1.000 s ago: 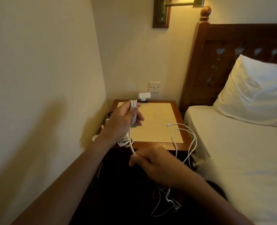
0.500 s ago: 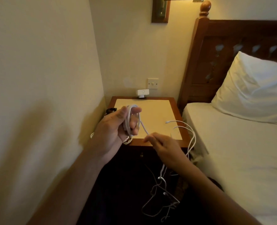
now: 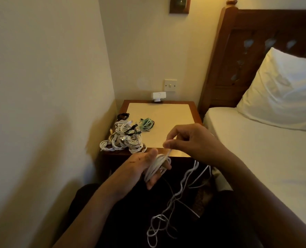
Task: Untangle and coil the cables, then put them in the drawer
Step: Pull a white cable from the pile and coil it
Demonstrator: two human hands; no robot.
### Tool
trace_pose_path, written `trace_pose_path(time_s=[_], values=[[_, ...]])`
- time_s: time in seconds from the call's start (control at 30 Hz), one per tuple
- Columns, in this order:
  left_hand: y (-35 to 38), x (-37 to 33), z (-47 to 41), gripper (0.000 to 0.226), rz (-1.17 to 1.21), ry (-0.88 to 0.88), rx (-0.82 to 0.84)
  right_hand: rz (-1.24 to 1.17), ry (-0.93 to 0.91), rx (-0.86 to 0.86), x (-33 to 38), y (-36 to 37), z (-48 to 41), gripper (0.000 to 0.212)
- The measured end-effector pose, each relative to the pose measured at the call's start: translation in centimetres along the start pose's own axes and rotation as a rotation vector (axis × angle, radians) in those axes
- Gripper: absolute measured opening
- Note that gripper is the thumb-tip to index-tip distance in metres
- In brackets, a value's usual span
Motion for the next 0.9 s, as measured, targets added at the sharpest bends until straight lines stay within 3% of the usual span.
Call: trace_pose_path(time_s=[0.07, 0.17, 0.27, 0.33, 0.4, 0.5, 0.6, 0.67, 0.73, 0.8, 0.9], values=[[-0.1, -0.1, 0.8, 0.039, 0.066, 0.043, 0.029, -0.271, 0.02, 0.018, -2.9, 1.4, 0.1, 0.024], [-1.7, -0.4, 1.2, 0.027, 0.378, 0.049, -0.056, -0.574, 0.107, -0.004, -7.6, 4.7, 1.2, 0.03], [-3.6, -0.9, 0.7, 0.028, 0.816, 0.085, -0.16, -0.529, 0.177, -0.052, -10.9, 8.3, 3.2, 0.04], [-5.5, -1.1, -0.1, 0.033, 0.916, 0.128, -0.257, -0.39, 0.189, -0.06, -11.4, 10.3, 4.8, 0.036], [-6.9, -1.2, -1.2, 0.032, 0.815, 0.154, -0.35, -0.249, 0.174, 0.023, -9.7, 12.4, 6.0, 0.027], [-6.6, -1.0, -2.1, 0.037, 0.202, 0.067, -0.44, -0.136, 0.113, 0.203, -4.0, 13.6, 6.4, 0.024], [-4.5, -0.8, -2.4, 0.044, -0.28, -0.035, -0.251, 0.029, 0.007, 0.155, 0.9, 8.9, 4.2, 0.028], [-3.5, -0.4, -1.7, 0.063, -0.386, -0.088, -0.048, 0.15, -0.008, 0.099, 1.4, 4.3, 1.8, 0.025], [-3.9, -1.0, -0.9, 0.056, -0.449, -0.073, 0.062, 0.163, 0.017, 0.097, 0.0, 0.5, -0.1, 0.028], [-6.4, -1.6, -0.7, 0.036, -0.561, -0.046, -0.001, 0.127, 0.037, 0.083, -2.2, -2.4, -1.3, 0.041], [-10.8, -2.1, -0.8, 0.042, -0.466, 0.005, -0.177, 0.06, 0.075, -0.112, -5.6, -7.8, -1.9, 0.059]])
Point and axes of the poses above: each hand's wrist, its own z-axis away from the middle knuckle, its own y-axis out of the palm, x = y × z, the point moved 10 cm from there along -z, towards the middle knuckle, and after that the axes turned 14 degrees about -z, right-handed, at the moved point
